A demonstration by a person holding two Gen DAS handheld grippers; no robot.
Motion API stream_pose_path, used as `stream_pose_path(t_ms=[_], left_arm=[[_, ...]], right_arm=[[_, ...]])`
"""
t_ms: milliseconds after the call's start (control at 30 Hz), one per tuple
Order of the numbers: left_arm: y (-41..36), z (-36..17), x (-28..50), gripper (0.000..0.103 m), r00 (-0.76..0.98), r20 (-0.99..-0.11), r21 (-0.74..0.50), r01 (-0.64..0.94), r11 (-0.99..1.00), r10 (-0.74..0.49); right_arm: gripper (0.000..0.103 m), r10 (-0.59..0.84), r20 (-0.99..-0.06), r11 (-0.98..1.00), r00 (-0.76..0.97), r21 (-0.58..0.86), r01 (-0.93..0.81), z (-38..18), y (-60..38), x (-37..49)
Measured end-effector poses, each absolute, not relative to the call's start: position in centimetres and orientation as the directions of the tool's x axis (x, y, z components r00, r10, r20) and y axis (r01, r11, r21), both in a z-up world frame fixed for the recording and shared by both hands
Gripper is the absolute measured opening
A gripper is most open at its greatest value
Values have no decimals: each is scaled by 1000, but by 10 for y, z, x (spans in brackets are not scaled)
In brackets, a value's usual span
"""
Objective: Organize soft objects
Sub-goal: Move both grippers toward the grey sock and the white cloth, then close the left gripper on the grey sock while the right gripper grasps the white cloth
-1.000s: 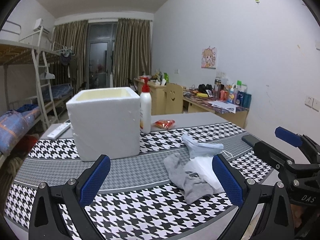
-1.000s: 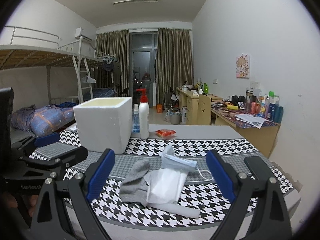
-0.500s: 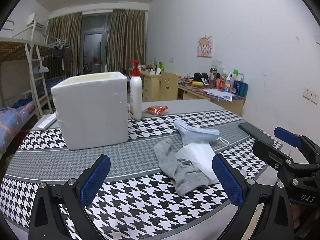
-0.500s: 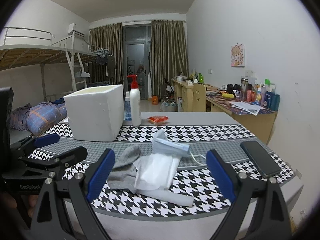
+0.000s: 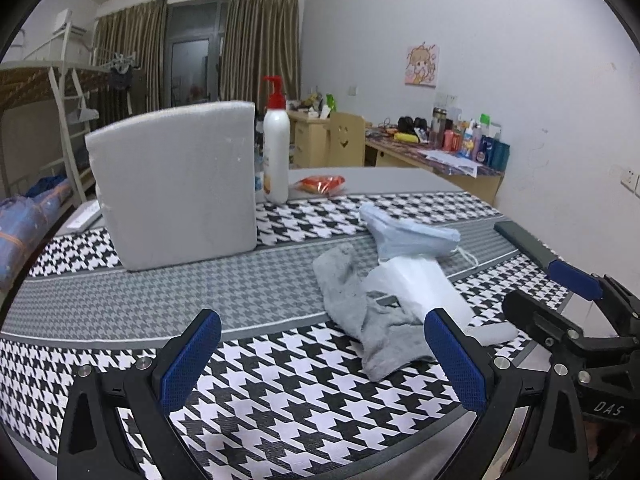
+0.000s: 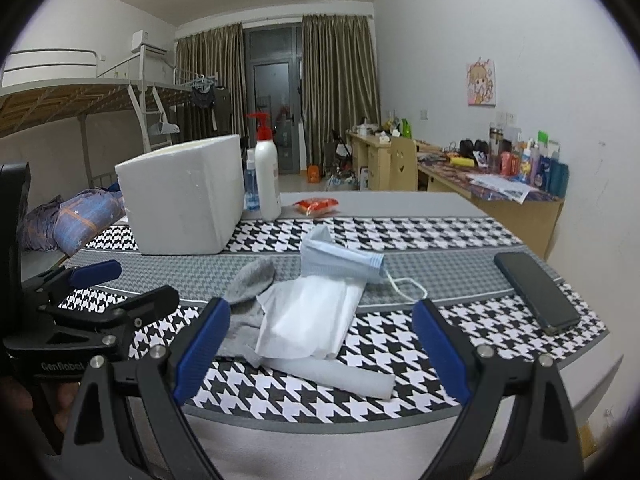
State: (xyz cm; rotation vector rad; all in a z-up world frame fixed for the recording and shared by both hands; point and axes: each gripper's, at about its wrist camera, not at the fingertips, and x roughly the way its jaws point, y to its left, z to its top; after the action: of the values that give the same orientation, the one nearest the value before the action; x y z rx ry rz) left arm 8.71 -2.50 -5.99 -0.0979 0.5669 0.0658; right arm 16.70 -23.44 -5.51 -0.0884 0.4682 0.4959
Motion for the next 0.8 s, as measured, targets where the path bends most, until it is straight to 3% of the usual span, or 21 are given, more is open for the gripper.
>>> stream_pose_path(t_ms=[333,600,800], left_arm=[[-21,-72,103,102,802,-596,-63,-107,992,49],[-19,-77,109,102,782,-621,-65,-108,992,45],[-21,-77,112,102,781,-622,-67,-124,990,56]], right_arm=[[94,431,-545,871,720,42,-490,-78,-226,184],[82,420,-602,864,680,36,-502,-96,-228,189],[81,455,-607,852,651,85,-517,-95,-226,194]])
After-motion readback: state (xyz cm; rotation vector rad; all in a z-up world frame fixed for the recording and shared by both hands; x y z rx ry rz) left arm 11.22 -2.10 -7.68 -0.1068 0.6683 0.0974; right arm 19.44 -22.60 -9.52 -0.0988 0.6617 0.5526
